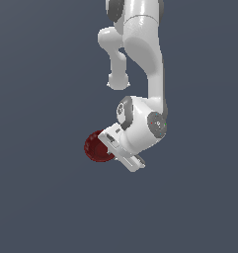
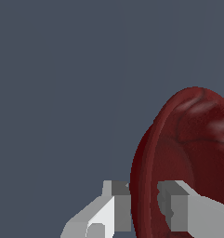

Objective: Pick up the object and move it to a goal position.

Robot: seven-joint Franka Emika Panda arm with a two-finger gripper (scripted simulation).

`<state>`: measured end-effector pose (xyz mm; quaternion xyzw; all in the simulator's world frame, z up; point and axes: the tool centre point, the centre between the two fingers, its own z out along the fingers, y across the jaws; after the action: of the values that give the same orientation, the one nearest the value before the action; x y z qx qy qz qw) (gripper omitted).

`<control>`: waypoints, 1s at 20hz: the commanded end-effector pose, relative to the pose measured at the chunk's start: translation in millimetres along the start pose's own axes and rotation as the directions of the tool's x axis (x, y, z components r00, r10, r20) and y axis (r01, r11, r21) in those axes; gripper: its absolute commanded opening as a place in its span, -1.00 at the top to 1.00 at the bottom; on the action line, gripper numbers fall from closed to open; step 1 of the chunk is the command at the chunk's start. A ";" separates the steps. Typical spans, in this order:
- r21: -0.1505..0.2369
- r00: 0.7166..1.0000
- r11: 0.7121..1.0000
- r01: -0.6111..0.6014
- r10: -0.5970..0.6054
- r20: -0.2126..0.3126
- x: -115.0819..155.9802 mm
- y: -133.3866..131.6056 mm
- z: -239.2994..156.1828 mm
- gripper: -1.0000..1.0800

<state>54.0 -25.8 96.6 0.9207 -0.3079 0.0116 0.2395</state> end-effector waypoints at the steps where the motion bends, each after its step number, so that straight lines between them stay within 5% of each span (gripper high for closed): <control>1: 0.002 1.000 1.000 -0.001 0.001 -0.001 -1.7 18.1 -8.7 1.00; 20: 0.003 1.000 1.000 0.000 0.000 0.000 -19.9 177.1 -77.2 1.00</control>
<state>-46.7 -98.0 228.1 0.9209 -0.3081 0.0116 0.2385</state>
